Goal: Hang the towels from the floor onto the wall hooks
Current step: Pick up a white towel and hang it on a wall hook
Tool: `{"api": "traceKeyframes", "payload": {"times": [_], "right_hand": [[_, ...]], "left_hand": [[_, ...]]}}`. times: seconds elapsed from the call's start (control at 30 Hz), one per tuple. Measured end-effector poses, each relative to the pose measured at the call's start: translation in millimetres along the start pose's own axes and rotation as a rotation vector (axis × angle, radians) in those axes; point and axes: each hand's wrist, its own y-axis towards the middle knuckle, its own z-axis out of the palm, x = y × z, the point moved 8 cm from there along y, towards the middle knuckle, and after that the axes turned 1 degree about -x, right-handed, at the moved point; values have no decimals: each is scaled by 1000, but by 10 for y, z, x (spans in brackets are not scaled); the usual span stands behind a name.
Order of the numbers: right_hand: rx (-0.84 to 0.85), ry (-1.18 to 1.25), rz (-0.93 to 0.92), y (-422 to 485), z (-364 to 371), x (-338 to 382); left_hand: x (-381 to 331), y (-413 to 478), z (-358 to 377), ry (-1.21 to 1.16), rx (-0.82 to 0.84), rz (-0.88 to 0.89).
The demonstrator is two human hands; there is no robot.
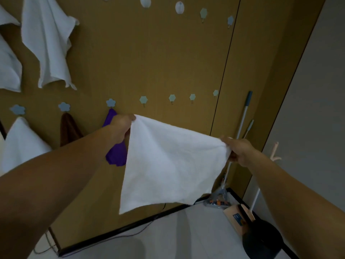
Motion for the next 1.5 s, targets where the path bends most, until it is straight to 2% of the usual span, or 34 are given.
{"api": "traceKeyframes", "payload": {"times": [0.1,0.23,0.3,0.4,0.5,0.6,0.67,0.9,0.97,1.03,1.23,1.33,1.4,1.5], "right_hand": [[14,93,-32,-20,-27,121],[216,231,-73,-52,115,307],[241,238,-95,-41,128,371],[106,62,-140,26,51,381],[-17,-270,-197,94,35,361],[-26,-565,-245,125,137,327],[-9,-627,-236,120,195,300],[215,-219,-38,3,358,177],[340,-110,-35,-48,448,192],[377,-100,-64,-47,480,220],[219,-226,-224,104,473,329],[77,-364,-287,210,463,367],[-29,-366,-312,227,449,401],[-39,-360,-324,202,542,428]], "left_hand": [[-37,-3,-67,27,-20,23],[-60,-18,-140,19,-73,35],[-76,-22,-205,-8,-110,34],[-83,-13,-274,-42,-140,32],[-80,-10,-299,-52,-159,32],[-61,-21,-321,-41,-193,28],[-35,-33,-359,-37,-227,18],[76,-71,-503,-72,-290,-22],[111,-82,-534,-60,-316,-28],[134,-83,-558,-76,-328,-24],[193,-66,-590,-88,-314,-18],[221,-36,-575,-89,-304,-3],[250,-11,-565,-99,-281,0],[269,41,-575,-149,-263,22]]}}
